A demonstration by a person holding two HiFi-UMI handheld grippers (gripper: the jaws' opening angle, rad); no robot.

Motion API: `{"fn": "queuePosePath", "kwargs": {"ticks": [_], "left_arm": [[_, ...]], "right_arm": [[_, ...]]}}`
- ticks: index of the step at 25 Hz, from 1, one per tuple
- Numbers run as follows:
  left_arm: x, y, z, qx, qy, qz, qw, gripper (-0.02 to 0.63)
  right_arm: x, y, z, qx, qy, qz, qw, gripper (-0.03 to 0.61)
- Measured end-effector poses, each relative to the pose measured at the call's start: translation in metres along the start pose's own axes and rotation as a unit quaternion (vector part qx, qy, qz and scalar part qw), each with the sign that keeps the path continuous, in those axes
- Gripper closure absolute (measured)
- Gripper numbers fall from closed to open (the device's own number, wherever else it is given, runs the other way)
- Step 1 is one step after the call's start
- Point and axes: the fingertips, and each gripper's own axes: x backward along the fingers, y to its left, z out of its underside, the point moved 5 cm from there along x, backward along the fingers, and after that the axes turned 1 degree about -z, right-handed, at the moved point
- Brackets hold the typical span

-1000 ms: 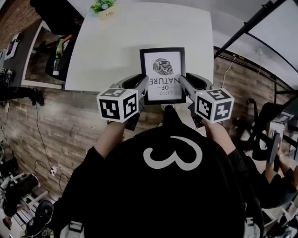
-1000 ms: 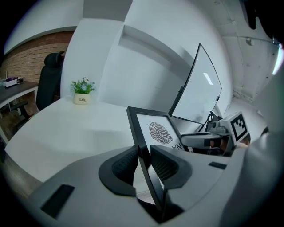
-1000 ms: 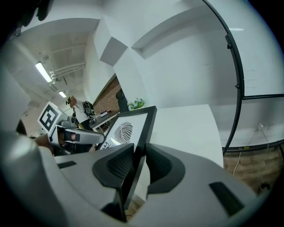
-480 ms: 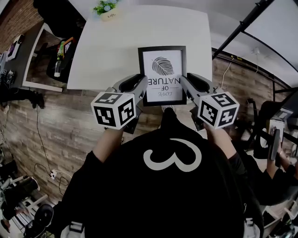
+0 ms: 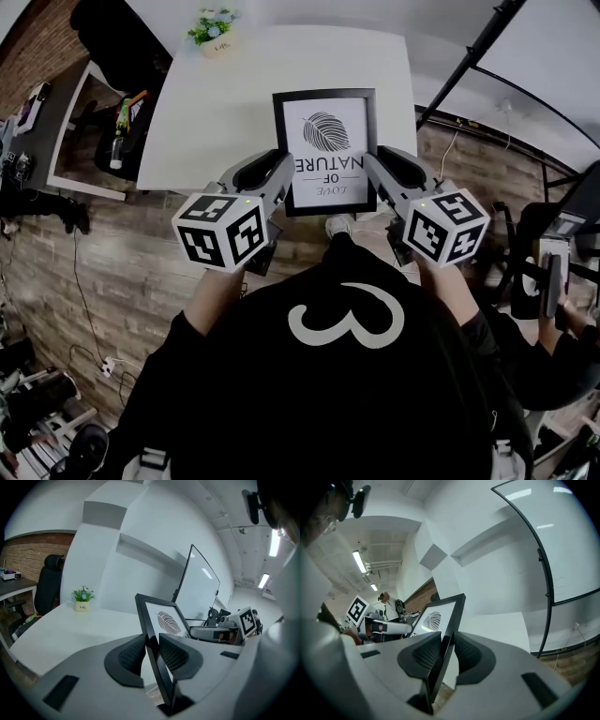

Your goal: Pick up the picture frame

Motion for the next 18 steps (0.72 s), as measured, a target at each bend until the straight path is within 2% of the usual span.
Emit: {"fn": "queuePosePath", "kwargs": {"ticks": [9,18], "left_arm": [[0.008,-0.016,-0.016,-0.015,-0.02,0.012,0.9996,0.514],[0.001,-0.021,-0.024,-0.013,-0.028,0.015,0.9994,0.514]], "right_arm": [[0.017,0.004,-0.016,0.012,-0.018,0.005,1.0,0.479],[0.018,-0.006,-0.026,0.017,-0.024,0.001,1.0,0.479]]}}
